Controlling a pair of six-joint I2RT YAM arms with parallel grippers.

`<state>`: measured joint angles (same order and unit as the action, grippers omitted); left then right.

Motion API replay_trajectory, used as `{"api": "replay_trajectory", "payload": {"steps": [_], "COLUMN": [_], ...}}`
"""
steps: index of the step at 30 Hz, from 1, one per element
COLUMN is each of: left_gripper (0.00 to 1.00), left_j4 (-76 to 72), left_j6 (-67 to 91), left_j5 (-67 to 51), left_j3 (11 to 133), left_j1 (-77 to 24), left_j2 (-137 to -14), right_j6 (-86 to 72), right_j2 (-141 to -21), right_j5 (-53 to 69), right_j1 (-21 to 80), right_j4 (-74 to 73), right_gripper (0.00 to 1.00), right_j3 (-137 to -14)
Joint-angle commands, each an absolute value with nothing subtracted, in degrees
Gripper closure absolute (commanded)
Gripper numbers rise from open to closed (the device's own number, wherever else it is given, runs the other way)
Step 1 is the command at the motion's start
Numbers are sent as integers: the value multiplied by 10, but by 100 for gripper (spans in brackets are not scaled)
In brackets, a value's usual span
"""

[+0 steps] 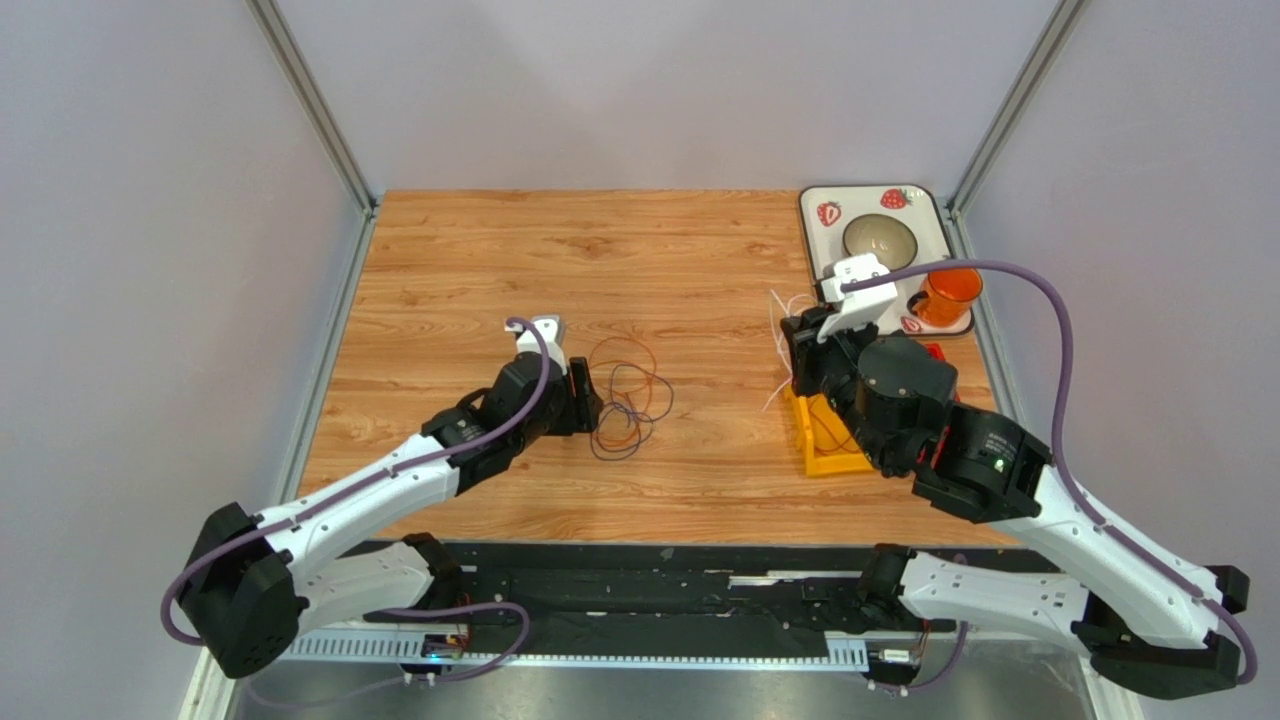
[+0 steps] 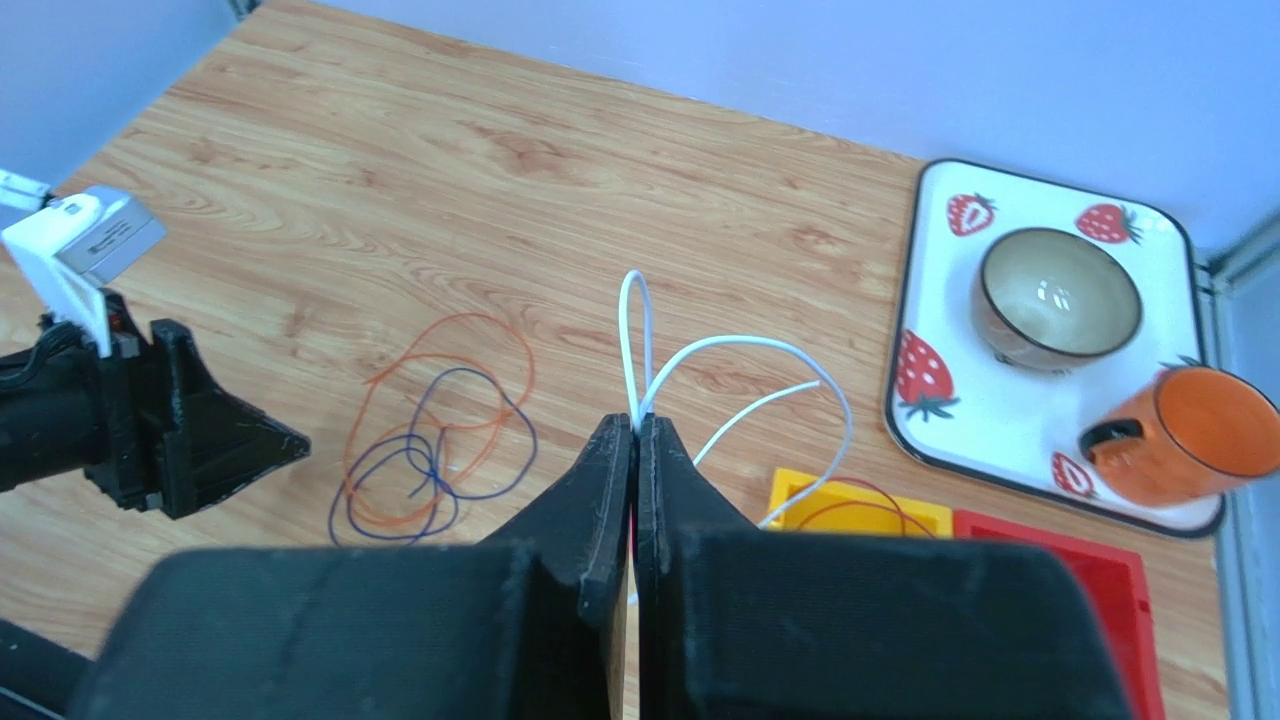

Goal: Untangle the cables

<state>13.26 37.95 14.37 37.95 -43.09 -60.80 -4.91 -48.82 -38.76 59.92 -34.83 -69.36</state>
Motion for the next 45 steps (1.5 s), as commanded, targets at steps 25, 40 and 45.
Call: {"api": "replay_trajectory", "payload": {"steps": [25, 40, 45], "left_gripper": [44, 48, 49], "left_j4": [-117, -111, -111], "left_j6": [346, 345, 344], "left_j5": [158, 158, 159], "left_j3": [258, 271, 272], "left_j1": [-431, -431, -431], "left_j2": [-606, -627, -629], "right_j6": [-159, -238, -250], "right_j2": [-446, -480, -512], "right_j5": [-101, -95, -106], "right_j1": [205, 120, 109], "right_j4": [-295, -279, -280], "right_gripper": [100, 100, 100], "right_j3": [-490, -412, -404]}}
